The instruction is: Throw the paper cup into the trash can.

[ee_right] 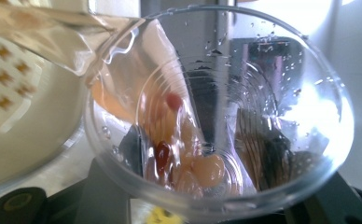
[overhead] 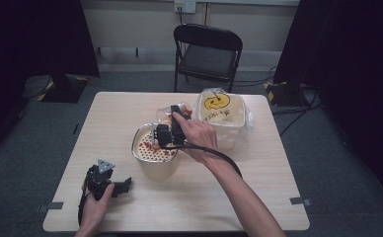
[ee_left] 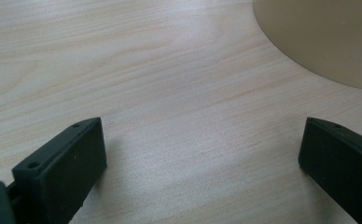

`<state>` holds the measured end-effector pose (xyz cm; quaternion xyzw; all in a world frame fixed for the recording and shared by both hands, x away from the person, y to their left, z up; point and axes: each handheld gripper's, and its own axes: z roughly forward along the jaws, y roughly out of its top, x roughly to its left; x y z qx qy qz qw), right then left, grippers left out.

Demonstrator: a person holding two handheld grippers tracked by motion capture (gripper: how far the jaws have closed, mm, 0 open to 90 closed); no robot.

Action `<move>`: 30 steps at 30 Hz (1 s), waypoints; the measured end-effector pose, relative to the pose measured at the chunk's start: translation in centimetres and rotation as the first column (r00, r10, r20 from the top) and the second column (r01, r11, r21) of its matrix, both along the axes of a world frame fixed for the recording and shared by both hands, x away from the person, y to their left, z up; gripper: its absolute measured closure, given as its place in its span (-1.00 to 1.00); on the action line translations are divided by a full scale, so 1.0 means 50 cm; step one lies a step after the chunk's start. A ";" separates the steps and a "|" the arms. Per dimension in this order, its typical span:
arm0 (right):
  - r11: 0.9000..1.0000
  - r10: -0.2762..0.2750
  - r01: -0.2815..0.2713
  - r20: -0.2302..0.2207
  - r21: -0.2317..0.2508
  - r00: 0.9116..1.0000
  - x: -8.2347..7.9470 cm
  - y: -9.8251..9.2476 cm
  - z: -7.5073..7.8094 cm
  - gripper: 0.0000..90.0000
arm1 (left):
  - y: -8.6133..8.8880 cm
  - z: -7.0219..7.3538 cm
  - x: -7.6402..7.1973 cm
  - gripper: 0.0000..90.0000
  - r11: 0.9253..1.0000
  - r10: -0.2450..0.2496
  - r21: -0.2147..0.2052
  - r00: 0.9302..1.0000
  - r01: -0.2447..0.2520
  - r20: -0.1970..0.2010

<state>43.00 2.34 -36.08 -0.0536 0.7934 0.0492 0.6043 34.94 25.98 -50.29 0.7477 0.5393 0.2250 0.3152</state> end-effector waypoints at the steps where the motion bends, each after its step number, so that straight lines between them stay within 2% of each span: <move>1: 1.000 0.000 0.000 0.000 0.000 1.000 0.000 0.000 0.000 0.13 | 0.000 0.000 0.000 -0.99 1.000 0.000 0.000 1.000 0.000 0.000; 2: 0.999 0.008 -0.006 0.035 -0.040 0.999 -0.004 0.001 0.000 0.13 | 0.000 0.000 0.000 -1.00 1.000 0.000 0.000 1.000 0.000 0.000; 6: 0.999 0.008 -0.007 0.038 -0.043 0.999 -0.006 0.002 0.003 0.13 | 0.000 0.000 0.000 -1.00 1.000 0.000 0.000 1.000 0.000 0.000; 8: 0.997 0.010 -0.004 0.072 -0.083 0.997 -0.006 0.004 -0.001 0.14 | 0.000 0.000 0.000 -0.99 1.000 0.000 0.000 1.000 0.000 0.000; 9: 0.997 0.010 -0.004 0.072 -0.083 0.997 -0.006 0.004 -0.001 0.14 | 0.000 0.000 0.000 -0.99 1.000 0.000 0.000 1.000 0.000 0.000; 12: 0.992 0.034 -0.019 0.110 -0.128 0.993 -0.009 0.005 -0.008 0.14 | 0.000 0.000 0.000 -1.00 1.000 0.000 0.000 1.000 0.000 0.000; 14: 0.987 0.042 -0.020 0.135 -0.162 0.990 -0.010 0.006 -0.011 0.14 | 0.000 0.000 0.000 -1.00 1.000 0.000 0.000 1.000 0.000 0.000; 20: 0.978 0.069 -0.032 0.172 -0.208 0.983 -0.012 0.009 -0.013 0.15 | 0.000 0.000 0.000 -1.00 1.000 0.000 0.000 1.000 0.000 0.000; 21: 0.972 0.080 -0.034 0.194 -0.231 0.978 -0.013 0.010 -0.014 0.15 | 0.000 0.000 0.000 -1.00 1.000 0.000 0.000 1.000 0.000 0.000; 22: 0.972 0.080 -0.034 0.194 -0.231 0.978 -0.013 0.010 -0.014 0.15 | 0.000 0.000 0.000 -1.00 1.000 0.000 0.000 1.000 0.000 0.000; 23: 0.968 0.087 -0.032 0.209 -0.251 0.974 -0.014 0.010 -0.013 0.15 | 0.000 0.000 0.000 -1.00 1.000 0.000 0.000 1.000 0.000 0.000; 26: 0.965 0.087 -0.027 0.220 -0.261 0.972 -0.015 0.010 -0.011 0.15 | 0.000 0.000 0.000 -1.00 1.000 0.000 0.000 1.000 0.000 0.000; 27: 0.955 0.108 -0.033 0.242 -0.294 0.964 -0.016 0.012 -0.008 0.15 | 0.000 0.000 0.000 -1.00 1.000 0.000 0.000 1.000 0.000 0.000; 30: 0.950 0.115 -0.031 0.256 -0.310 0.960 -0.018 0.012 -0.007 0.16 | 0.000 0.000 0.000 -1.00 1.000 0.000 0.000 1.000 0.000 0.000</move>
